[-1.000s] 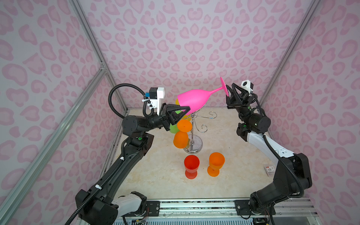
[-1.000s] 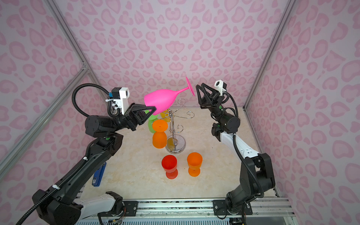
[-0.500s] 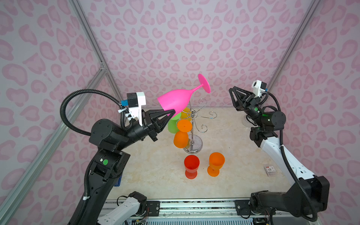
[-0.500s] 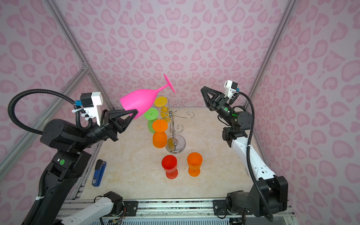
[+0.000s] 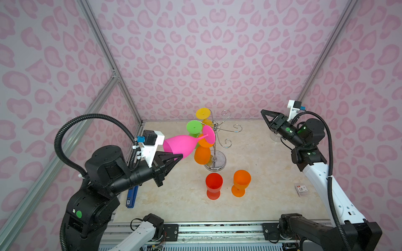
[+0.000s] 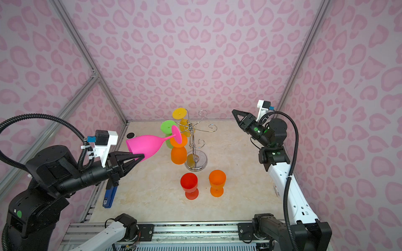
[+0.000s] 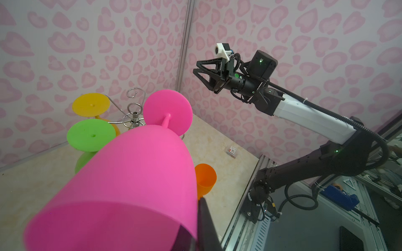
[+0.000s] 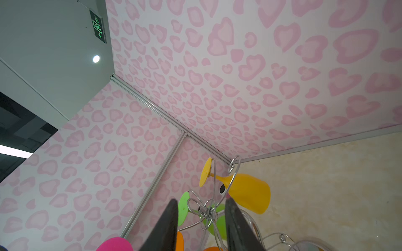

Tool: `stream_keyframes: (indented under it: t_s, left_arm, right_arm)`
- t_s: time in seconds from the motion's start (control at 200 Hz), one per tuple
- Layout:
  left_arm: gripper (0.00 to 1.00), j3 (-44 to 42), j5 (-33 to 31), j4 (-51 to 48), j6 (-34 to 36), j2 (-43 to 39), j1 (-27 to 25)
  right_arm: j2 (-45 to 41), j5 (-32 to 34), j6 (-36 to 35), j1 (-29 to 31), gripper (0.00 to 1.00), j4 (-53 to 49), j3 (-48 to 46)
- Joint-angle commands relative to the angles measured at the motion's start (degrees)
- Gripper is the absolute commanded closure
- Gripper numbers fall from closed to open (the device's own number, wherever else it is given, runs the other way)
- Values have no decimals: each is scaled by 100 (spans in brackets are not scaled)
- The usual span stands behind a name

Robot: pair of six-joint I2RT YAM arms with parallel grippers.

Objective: Take the wine glass off the wine glass rack
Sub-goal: 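Open and withdraw the right gripper while the left lowers the magenta glass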

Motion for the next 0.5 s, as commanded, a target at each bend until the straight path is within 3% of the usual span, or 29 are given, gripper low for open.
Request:
stream_keyframes:
  t_s: [0.0,0.2,0.495]
  left_arm:
    - [99,87,-211,-1143,409,-55,5]
    - [99,-385,-998,-1818,698,-201,1]
    - [99,-928,-1629,-1913,732,-169,-297]
  right_arm:
    - [-32,-93,-128,-51,63,-15,-77]
    - [-7,-68,-135,-65,64,-23,-128]
    - [21,-63,-183,-74,64,-112,-150]
